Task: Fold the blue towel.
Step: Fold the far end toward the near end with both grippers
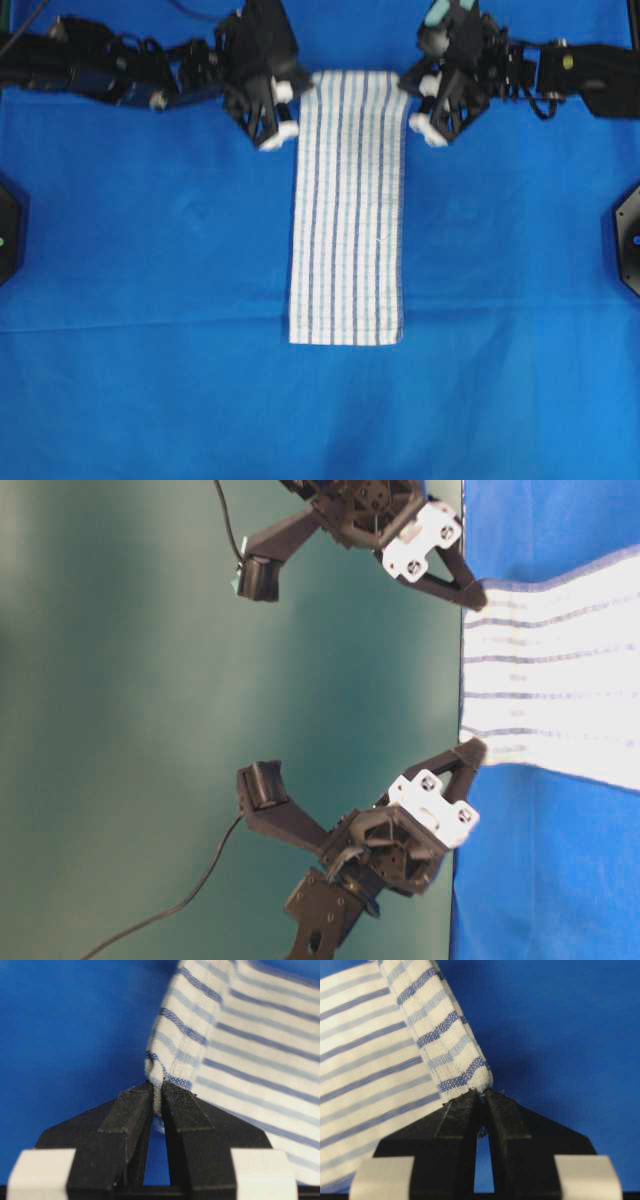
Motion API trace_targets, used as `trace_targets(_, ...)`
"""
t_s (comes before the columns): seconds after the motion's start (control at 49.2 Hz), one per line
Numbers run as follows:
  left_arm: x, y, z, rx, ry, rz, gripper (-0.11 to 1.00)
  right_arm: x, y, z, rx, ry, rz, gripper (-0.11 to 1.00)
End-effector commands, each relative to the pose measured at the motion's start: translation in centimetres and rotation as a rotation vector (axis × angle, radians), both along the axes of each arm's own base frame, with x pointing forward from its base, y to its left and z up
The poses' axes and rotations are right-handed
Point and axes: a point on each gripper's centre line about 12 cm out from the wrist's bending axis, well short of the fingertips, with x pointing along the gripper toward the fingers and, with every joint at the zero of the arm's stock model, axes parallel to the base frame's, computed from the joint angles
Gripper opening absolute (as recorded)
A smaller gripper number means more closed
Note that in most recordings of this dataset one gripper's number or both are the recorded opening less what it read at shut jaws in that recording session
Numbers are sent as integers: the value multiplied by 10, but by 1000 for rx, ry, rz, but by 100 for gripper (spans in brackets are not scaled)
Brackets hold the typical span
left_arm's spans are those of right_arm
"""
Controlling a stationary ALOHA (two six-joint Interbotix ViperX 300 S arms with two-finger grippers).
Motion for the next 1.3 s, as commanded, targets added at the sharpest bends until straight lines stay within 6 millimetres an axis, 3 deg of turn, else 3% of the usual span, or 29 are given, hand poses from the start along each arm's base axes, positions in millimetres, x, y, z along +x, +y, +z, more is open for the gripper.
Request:
trace_targets(0.0, 0, -19, 19, 5, -36, -36, 5, 1, 21, 14, -4, -26, 38, 7)
trace_targets(0.285, -8, -96, 30, -64, -50, -178, 5, -4, 96, 25, 54, -55, 180, 7)
trace_targets(0.447, -8, -143, 25, -140, -13, -254, 5, -4, 139, 27, 93, -59, 278, 6)
trace_targets(0.773, -10, -222, 21, -206, 16, -412, 5, -2, 199, 22, 179, -38, 391, 6)
trace_targets(0.955, -12, -242, 19, -221, 26, -452, 5, 3, 220, 19, 203, -22, 429, 7)
trace_targets(1.281, -11, -244, 11, -222, 57, -453, 5, 14, 228, 10, 207, 3, 439, 7)
